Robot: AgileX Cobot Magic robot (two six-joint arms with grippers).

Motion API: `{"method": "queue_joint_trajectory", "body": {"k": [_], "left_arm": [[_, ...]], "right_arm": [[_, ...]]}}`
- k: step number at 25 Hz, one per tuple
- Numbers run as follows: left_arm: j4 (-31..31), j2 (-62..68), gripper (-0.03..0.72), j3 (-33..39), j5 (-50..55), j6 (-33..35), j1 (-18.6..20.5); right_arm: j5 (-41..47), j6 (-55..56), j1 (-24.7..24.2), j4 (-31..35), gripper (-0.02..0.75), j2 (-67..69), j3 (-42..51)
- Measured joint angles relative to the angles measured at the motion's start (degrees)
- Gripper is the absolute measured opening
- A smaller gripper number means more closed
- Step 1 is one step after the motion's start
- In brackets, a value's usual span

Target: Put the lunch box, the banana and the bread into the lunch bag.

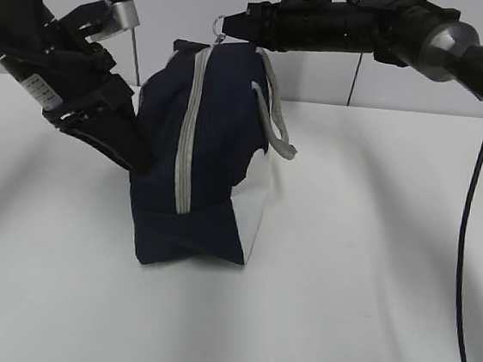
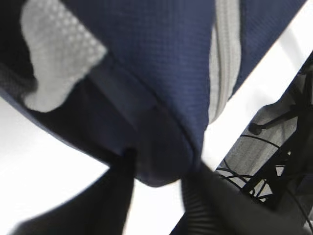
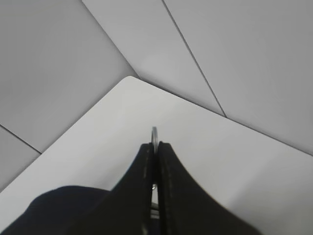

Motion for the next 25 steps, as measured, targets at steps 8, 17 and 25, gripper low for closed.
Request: {"method": "queue_joint_trajectory", "body": {"k": [8, 17, 25], "left_arm": [[0.31, -5.81, 0.478, -1.04, 0.77, -3.58, 0.86], [-1.74, -12.22, 0.484, -3.91, -14.79, -9.43, 4.30], [-13.07, -1.85, 0.434, -3.91, -27.18, -9.68, 4.30]], "right_arm": [[-2.03, -0.02, -0.20, -0.82, -0.016, 0.00, 0.00], [-3.48, -0.02, -0.20, -0.94, -0.016, 0.00, 0.00], [-3.65, -0.15, -0.29, -0.94, -0.016, 0.00, 0.00]]}}
